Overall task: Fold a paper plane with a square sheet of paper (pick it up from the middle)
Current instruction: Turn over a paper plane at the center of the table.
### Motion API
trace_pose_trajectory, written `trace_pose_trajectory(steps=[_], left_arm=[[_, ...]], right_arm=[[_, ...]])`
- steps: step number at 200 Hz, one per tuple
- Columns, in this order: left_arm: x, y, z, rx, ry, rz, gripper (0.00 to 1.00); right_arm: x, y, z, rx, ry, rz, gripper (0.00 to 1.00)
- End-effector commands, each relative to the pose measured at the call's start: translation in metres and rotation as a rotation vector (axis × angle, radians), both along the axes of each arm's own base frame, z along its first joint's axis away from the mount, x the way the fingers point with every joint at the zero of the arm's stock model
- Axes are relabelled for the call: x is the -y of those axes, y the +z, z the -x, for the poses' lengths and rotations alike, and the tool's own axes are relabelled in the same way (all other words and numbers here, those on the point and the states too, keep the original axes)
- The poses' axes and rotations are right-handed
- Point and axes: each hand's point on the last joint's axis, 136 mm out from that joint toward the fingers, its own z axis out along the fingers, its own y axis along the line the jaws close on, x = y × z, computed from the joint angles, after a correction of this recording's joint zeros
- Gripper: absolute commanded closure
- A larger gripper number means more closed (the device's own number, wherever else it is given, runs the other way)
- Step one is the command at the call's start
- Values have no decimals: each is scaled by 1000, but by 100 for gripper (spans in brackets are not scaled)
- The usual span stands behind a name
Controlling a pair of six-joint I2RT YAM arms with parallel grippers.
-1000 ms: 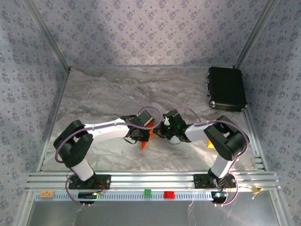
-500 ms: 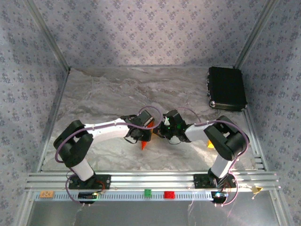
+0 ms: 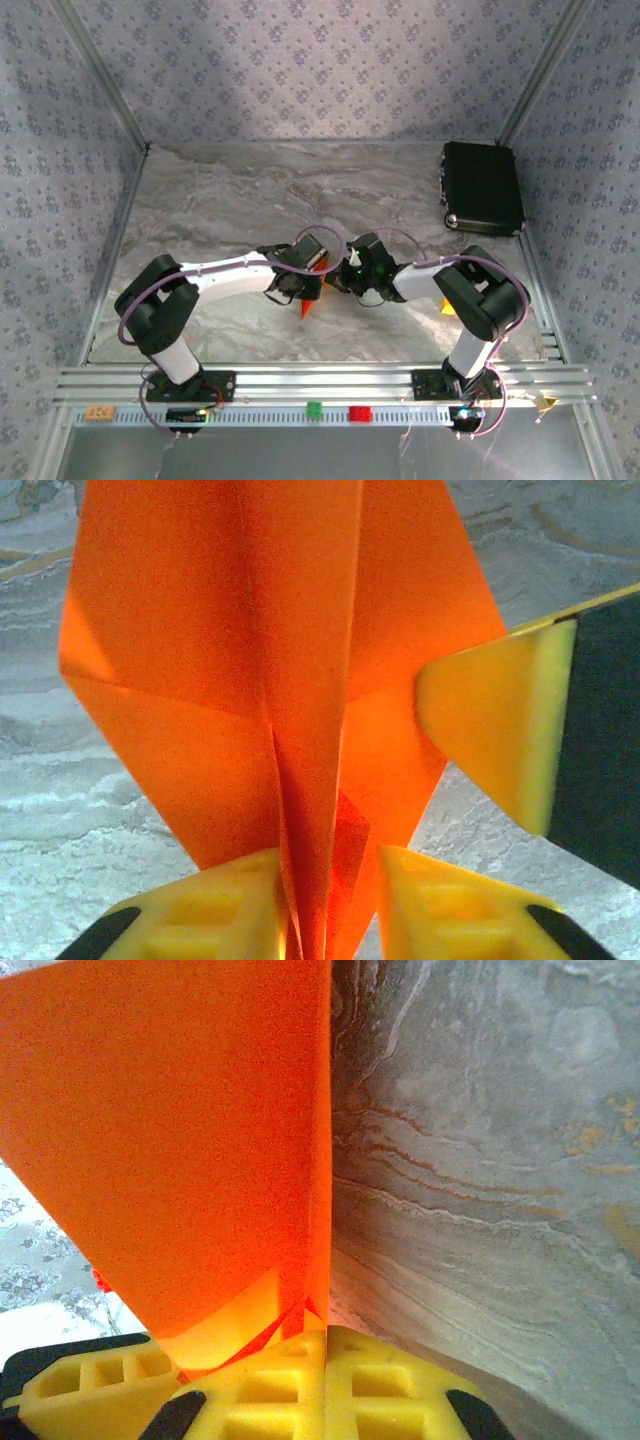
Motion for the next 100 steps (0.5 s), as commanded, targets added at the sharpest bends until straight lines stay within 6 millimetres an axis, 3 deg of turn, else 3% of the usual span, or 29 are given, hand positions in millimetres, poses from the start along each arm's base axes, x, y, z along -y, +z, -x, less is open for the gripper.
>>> trace_pose_trajectory(steps=[1,100], left_arm=[[1,-4,0,-7,-11,-23,76],[1,-8,-3,-4,-14,-49,83]], right_arm=[[0,6,-2,3,-2,-5,96],[0,6,-2,2,-3,-5,96]])
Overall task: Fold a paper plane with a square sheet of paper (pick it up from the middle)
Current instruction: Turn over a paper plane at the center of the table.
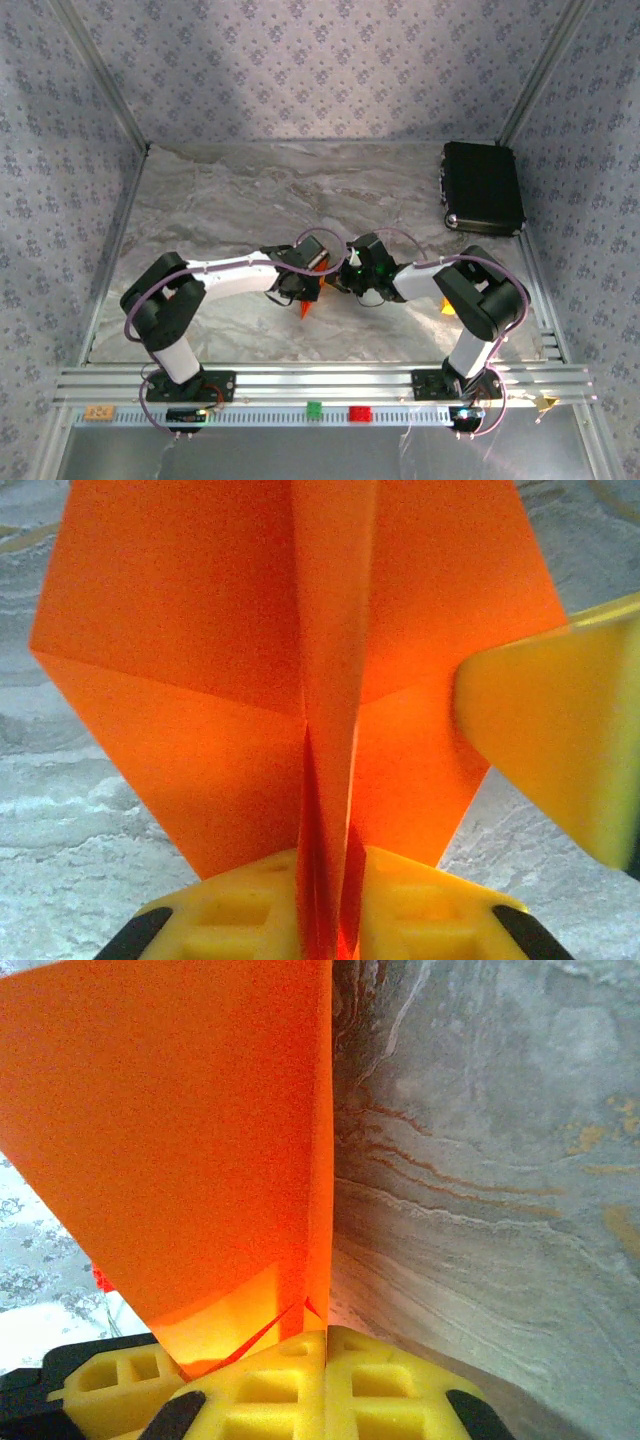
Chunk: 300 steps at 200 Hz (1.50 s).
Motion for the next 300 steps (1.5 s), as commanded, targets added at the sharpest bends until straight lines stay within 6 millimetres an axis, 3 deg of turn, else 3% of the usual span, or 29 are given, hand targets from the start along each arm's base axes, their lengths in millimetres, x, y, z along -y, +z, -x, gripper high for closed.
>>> trace_pose_trajectory(steps=[1,90,134,176,232,300], left_arm=[[4,3,-4,11,-15,-14,83],[5,-1,-5,7,-12,-24,87],[2,-2,-8,10,18,-40,93],[6,1,-12,18,49,-33,95],[9,4,-23,26,98,-62,95],[9,-1,-28,21,126,-116,93]], right_arm=[[0,7,-2,4,-2,-7,96],[0,7,-2,6,-1,-8,96],[3,15,-3,25,2,-7,87],[27,25,-2,59,-22,70,75],[60,27,5,67,-85,103,74],[84,29,13,74,-135,115,73]])
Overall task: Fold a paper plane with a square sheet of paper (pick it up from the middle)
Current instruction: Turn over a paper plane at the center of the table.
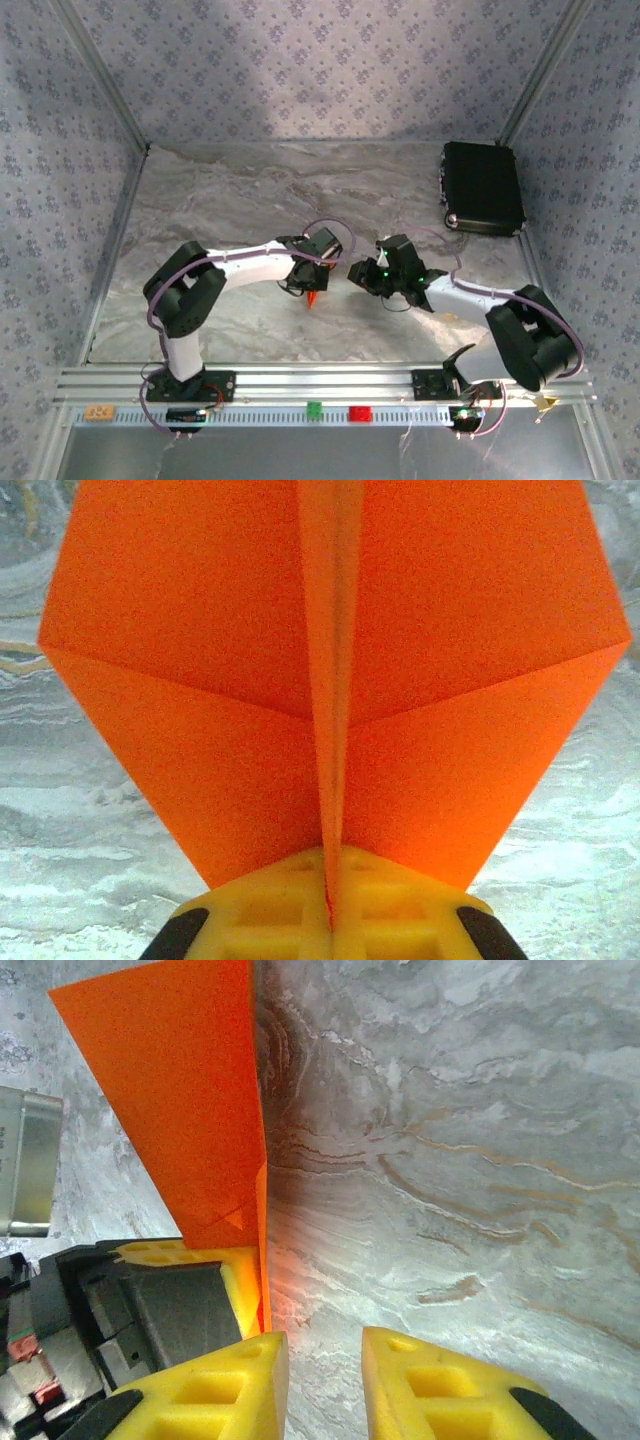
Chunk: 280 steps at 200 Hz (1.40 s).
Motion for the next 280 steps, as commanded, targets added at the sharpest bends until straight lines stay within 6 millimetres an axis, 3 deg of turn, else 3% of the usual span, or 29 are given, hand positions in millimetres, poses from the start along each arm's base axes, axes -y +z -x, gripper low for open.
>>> trace_pose_trajectory(steps=[1,73,172,237,280], left_arm=[[-3,2,0,2,16,-43,93],[-5,-7,1,-11,20,-77,87],[-18,-26,8,-33,54,-141,77],[-18,-28,9,-40,81,-129,67],[-19,-24,9,-37,92,-129,66]], right_arm=[[12,-3,4,5,-18,33,73],[28,-4,8,4,-57,36,72],[31,-4,10,3,-63,40,71],[39,-5,14,5,-78,51,66],[40,-4,15,9,-85,49,66]])
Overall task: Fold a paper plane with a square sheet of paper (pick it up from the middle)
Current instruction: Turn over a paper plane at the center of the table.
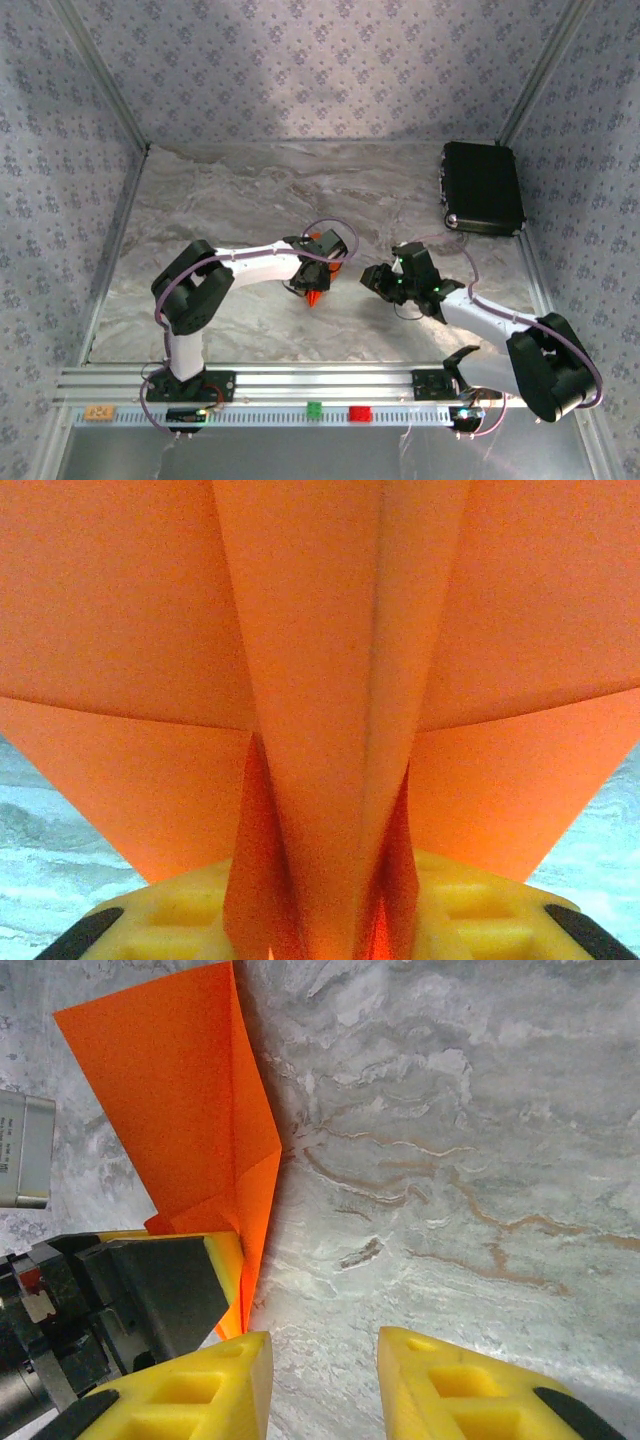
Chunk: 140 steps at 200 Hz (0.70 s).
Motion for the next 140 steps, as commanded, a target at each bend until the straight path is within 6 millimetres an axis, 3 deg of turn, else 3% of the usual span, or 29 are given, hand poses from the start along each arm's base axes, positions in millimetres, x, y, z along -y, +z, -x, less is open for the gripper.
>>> trace_pose_trajectory(steps=[1,64,140], left_arm=[[-18,-19,14,-59,21,-85,66],[-12,1,10,-35,36,-42,65],[1,43,7,15,56,75,62]], right_arm=[[7,-4,3,4,-11,25,66],[9,-3,3,4,-16,26,64],[25,7,-4,25,-22,97,63]])
